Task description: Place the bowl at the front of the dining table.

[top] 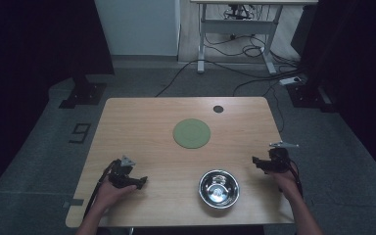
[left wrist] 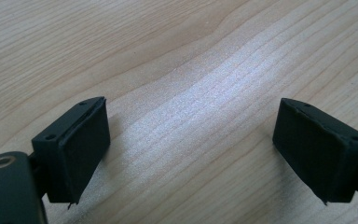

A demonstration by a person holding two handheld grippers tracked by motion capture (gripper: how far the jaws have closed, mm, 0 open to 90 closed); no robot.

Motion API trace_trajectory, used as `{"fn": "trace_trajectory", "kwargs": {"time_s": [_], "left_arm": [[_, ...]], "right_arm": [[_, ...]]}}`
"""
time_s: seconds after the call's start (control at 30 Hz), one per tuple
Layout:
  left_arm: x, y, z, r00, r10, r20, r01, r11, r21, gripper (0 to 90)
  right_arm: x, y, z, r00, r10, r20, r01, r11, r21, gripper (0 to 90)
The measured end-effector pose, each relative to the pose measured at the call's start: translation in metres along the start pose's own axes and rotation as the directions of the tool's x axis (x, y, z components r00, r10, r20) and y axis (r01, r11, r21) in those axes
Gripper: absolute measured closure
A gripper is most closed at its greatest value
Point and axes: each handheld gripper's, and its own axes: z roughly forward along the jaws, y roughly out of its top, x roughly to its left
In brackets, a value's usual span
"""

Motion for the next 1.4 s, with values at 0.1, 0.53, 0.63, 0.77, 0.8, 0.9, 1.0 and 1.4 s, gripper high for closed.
{"fn": "trace_trajectory", "kwargs": {"time_s": [0.1,0.53,0.63,0.77,0.8,0.9,1.0,1.4], "left_arm": [[0.001,0.002,0.002,1.0000,0.003,0.003,-0.003,1.0000,-0.002,10.1],[0.001,0.005,0.005,1.0000,0.005,0.004,-0.005,1.0000,0.000,8.0],[0.001,0.005,0.005,1.0000,0.005,0.004,-0.005,1.0000,0.000,8.0],[0.001,0.006,0.006,1.0000,0.005,0.005,-0.005,1.0000,0.000,7.8],[0.001,0.006,0.006,1.0000,0.005,0.005,-0.005,1.0000,0.000,7.8],[0.001,0.006,0.006,1.0000,0.005,0.005,-0.005,1.0000,-0.001,7.7],[0.001,0.006,0.006,1.0000,0.005,0.004,-0.005,1.0000,-0.001,7.7],[0.000,0.006,0.006,1.0000,0.004,0.003,-0.004,1.0000,-0.001,7.6]], "right_arm": [[0.002,-0.001,-0.004,0.9999,0.001,-0.017,-0.001,1.000,-0.003,21.3],[0.027,-0.001,-0.023,0.9934,-0.054,-0.101,0.048,0.997,-0.057,22.5],[0.032,-0.001,-0.025,0.9915,-0.067,-0.111,0.060,0.996,-0.066,22.7],[0.035,-0.001,-0.026,0.9900,-0.076,-0.119,0.068,0.996,-0.064,22.7],[0.035,-0.001,-0.026,0.9896,-0.077,-0.122,0.070,0.995,-0.065,22.7],[0.037,0.000,-0.027,0.9886,-0.080,-0.128,0.072,0.995,-0.067,22.8],[0.039,0.000,-0.028,0.9876,-0.083,-0.133,0.074,0.995,-0.071,22.8],[0.049,0.000,-0.030,0.9810,-0.105,-0.163,0.093,0.993,-0.078,22.9]]}}
